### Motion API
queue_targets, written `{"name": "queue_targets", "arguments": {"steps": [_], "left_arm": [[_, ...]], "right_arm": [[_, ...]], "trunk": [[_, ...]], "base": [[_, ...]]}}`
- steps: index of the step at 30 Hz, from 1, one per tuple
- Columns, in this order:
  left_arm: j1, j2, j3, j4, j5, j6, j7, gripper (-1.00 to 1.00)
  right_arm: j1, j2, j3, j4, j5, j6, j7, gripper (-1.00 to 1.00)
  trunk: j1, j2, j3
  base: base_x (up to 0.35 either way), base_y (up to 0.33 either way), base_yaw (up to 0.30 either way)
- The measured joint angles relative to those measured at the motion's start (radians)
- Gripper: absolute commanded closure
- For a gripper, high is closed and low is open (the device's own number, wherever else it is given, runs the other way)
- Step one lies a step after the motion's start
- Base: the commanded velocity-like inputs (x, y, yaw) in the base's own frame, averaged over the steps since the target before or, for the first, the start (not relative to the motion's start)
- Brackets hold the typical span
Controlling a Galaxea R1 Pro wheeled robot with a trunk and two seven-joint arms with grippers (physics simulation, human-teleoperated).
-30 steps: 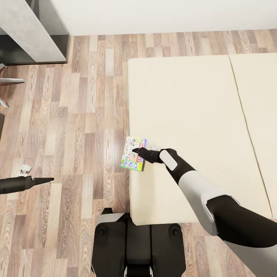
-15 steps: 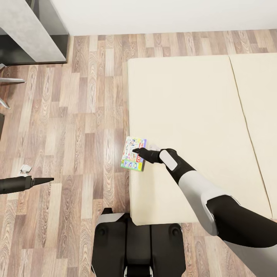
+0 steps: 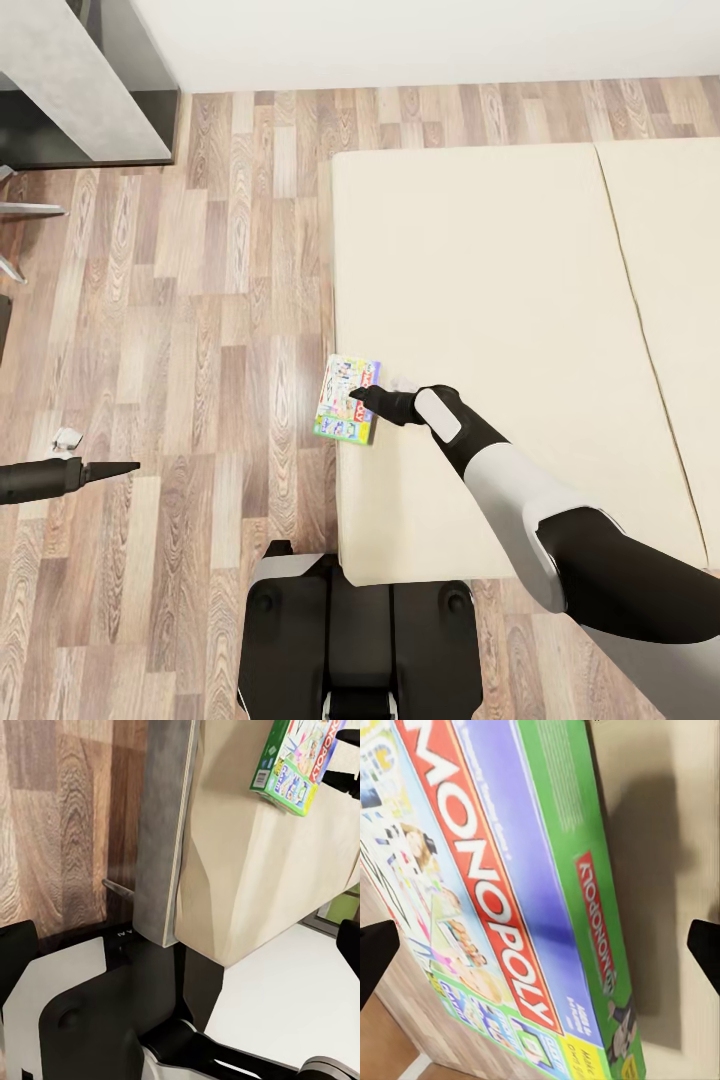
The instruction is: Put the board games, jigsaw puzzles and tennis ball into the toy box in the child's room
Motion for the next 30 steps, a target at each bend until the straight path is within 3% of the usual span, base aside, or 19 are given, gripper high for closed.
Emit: {"name": "queue_targets", "arguments": {"steps": [13, 18, 23, 30], "left_arm": [[0.0, 0.002, 0.0, 0.0, 0.0, 0.0, 0.0, -1.0], [0.0, 0.002, 0.0, 0.0, 0.0, 0.0, 0.0, -1.0], [0.0, 0.002, 0.0, 0.0, 0.0, 0.0, 0.0, -1.0], [0.0, 0.002, 0.0, 0.0, 0.0, 0.0, 0.0, -1.0]], "right_arm": [[-0.001, 0.0, 0.001, -0.061, 0.017, 0.016, -0.044, -1.0], [0.005, 0.0, 0.0, -0.174, 0.022, 0.081, -0.074, -1.0], [0.046, 0.0, -0.001, -0.307, 0.021, 0.16, -0.156, -1.0], [0.081, 0.0, -0.004, -0.41, 0.019, 0.227, -0.235, -1.0]], "trunk": [[0.0, 0.0, 0.0], [0.0, 0.0, 0.0], [0.0, 0.0, 0.0], [0.0, 0.0, 0.0]], "base": [[0.0, 0.0, 0.0], [0.0, 0.0, 0.0], [0.0, 0.0, 0.0], [0.0, 0.0, 0.0]]}}
